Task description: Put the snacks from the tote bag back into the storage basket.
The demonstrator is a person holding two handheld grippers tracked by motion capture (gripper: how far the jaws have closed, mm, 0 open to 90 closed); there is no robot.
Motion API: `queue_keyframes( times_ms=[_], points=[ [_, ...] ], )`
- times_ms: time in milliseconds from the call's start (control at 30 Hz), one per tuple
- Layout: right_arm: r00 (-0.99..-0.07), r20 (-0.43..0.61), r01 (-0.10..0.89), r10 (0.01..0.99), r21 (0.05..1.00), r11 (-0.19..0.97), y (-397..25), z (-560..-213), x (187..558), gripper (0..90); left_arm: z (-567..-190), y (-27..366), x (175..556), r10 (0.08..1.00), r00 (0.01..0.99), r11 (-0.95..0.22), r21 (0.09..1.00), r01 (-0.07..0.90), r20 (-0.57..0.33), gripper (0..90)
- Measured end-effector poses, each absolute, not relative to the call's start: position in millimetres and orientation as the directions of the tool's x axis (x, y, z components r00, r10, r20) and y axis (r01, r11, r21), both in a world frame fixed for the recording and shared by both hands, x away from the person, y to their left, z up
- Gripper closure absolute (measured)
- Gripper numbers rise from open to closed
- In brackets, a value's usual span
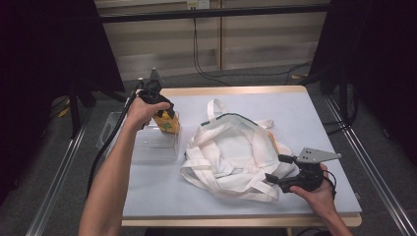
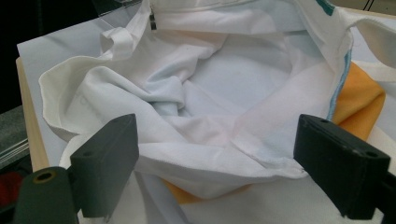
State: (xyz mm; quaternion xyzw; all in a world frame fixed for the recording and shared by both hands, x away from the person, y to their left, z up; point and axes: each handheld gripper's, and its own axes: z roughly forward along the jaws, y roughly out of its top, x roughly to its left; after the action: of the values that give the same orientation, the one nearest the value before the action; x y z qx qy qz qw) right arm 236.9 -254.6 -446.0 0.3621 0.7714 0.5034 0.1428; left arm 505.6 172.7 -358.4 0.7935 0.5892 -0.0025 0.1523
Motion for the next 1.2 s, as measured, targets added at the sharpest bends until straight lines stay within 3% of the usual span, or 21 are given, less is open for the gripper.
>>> queue_keyframes(
  times_ms=[667, 1200],
  points=[
    [-0.692, 0.139, 0.411, 0.708, 0.882, 0.229, -254.2, -446.1, 237.4, 14.1, -362.0, 167.1, 506.2, 0.940, 0.267, -0.196, 0.306, 0.932, -0.212, 22.8],
    [-0.685, 0.142, 0.413, 0.714, 0.884, 0.220, -254.1, -445.5, 237.3, 14.1, -357.4, 183.5, 497.2, 0.933, 0.325, -0.248, 0.377, 0.892, -0.156, 8.7]
  ],
)
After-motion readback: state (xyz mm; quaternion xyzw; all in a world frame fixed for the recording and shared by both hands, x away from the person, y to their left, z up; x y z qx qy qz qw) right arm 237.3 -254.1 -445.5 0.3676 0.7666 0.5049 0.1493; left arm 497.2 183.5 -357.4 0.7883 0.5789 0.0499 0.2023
